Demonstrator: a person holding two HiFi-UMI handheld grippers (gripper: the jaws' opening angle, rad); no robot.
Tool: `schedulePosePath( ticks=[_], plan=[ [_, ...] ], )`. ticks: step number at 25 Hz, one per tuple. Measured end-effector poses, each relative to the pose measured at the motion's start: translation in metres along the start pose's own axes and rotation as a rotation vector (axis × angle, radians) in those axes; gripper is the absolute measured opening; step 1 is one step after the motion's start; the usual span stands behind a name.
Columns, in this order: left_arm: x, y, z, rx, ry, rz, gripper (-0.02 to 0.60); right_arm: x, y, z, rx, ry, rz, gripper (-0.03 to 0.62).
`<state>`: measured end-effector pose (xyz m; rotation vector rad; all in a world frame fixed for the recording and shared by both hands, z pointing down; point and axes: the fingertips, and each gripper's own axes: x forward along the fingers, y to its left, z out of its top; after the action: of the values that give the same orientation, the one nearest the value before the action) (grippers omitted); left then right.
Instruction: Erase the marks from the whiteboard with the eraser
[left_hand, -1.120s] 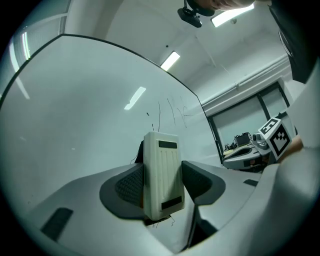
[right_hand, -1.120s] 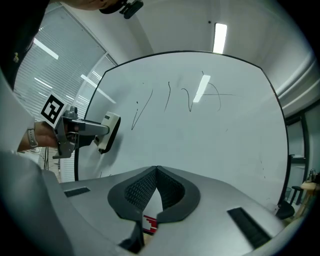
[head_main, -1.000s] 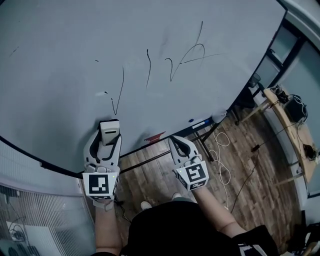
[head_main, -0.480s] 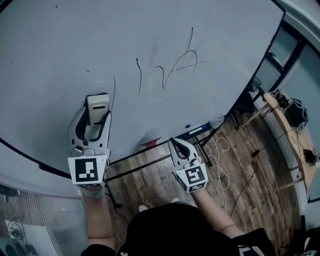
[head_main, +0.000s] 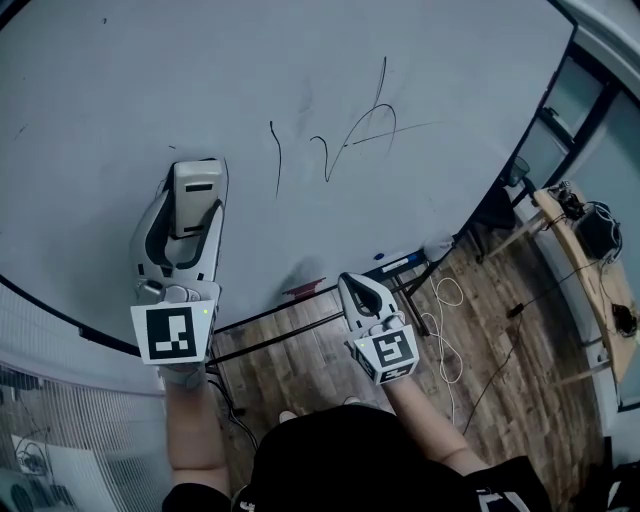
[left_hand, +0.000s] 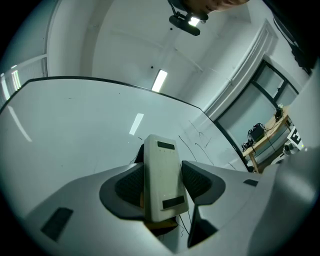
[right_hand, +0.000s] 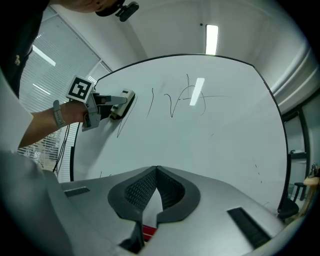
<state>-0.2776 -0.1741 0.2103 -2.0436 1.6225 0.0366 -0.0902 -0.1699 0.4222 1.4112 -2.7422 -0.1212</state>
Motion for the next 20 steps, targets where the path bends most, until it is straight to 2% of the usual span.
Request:
schedulePosePath(
  ticks=[9, 20],
  plan=[
    [-0.006, -0.005, -0.015, -0.019, -0.054, 0.020, 0.252, 0.009, 0.004, -0.012, 0.006, 0.027, 0.015, 0.028],
    [-0.025, -0.029, -0.068, -0.039, 0.007, 0.012, 0.252, 0.006, 0.014, -0.030, 0.014, 0.075, 0.024, 0.028]
  ],
)
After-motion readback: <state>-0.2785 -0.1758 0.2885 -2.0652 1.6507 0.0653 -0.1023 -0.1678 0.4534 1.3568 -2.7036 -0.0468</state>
